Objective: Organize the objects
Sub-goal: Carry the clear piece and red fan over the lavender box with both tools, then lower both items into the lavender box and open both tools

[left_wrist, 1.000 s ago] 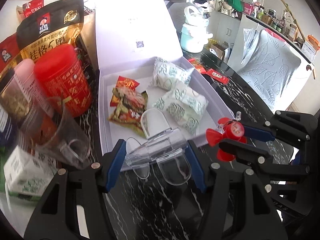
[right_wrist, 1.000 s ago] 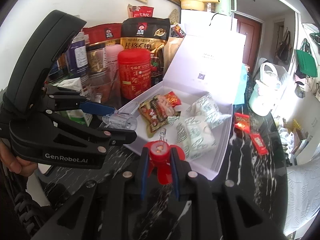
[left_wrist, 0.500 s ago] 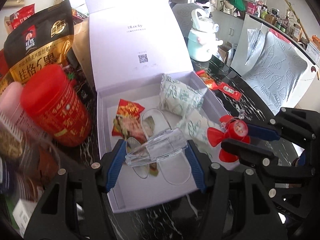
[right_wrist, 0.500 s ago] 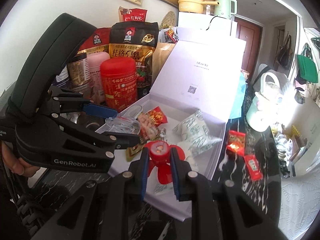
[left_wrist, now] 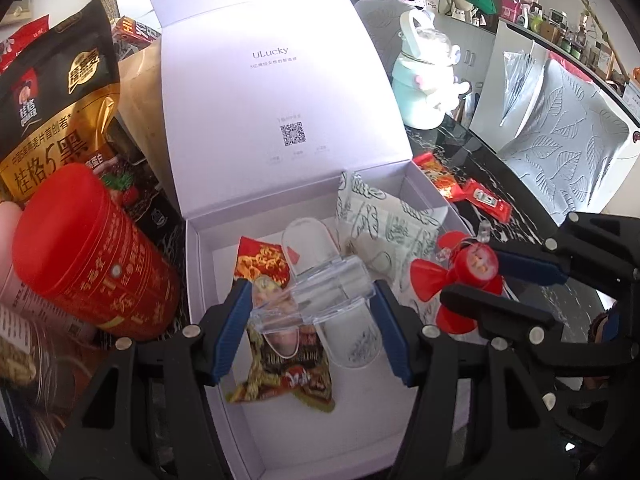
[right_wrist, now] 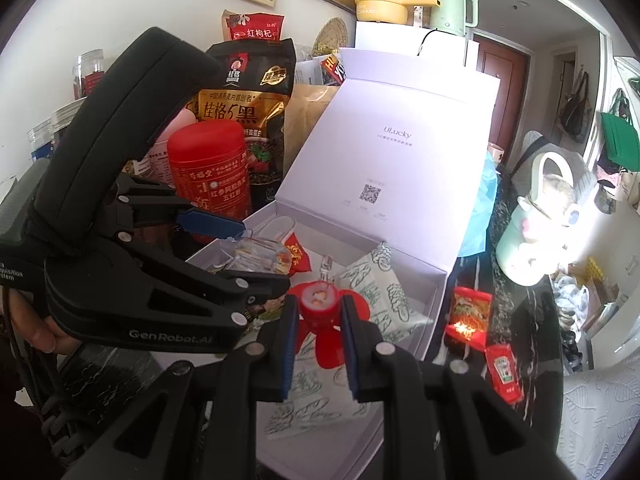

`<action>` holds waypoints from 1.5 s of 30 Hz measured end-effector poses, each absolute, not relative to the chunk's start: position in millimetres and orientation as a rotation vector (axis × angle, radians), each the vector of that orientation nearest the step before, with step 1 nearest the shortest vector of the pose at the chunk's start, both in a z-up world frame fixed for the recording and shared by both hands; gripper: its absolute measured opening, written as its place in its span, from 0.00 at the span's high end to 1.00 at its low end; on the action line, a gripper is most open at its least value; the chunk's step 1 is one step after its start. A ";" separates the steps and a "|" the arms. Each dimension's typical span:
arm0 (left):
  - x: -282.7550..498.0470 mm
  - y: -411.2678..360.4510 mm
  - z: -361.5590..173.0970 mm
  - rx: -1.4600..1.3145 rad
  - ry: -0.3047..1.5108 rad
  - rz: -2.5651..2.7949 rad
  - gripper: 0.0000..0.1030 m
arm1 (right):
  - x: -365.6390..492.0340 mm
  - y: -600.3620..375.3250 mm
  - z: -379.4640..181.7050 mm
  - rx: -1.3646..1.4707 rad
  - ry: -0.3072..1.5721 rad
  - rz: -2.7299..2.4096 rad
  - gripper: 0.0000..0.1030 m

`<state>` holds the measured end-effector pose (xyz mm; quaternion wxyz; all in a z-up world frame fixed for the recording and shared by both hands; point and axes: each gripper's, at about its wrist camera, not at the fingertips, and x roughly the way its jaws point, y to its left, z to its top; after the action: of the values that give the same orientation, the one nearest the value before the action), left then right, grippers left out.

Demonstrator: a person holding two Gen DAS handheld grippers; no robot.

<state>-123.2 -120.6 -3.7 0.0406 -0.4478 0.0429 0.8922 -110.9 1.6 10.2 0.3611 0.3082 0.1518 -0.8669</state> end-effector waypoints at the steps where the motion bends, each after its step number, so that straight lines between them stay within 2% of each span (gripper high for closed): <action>1: -126.3 -120.7 -5.0 -1.376 0.133 2.733 0.43 | -113.3 1.2 9.3 0.795 0.388 -2.230 0.81; 29: -167.8 -122.2 -55.6 -1.574 0.120 2.641 0.42 | -164.8 -8.4 -33.0 0.905 0.382 -2.179 0.81; 45: -167.1 -125.3 -55.6 -1.605 0.088 2.646 0.42 | -163.1 -6.4 -32.5 0.878 0.351 -2.180 0.79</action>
<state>-167.1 -125.3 -55.6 0.0229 -0.5183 0.0284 0.8544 -163.1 -6.4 -32.5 0.3734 0.3430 0.1369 -0.8510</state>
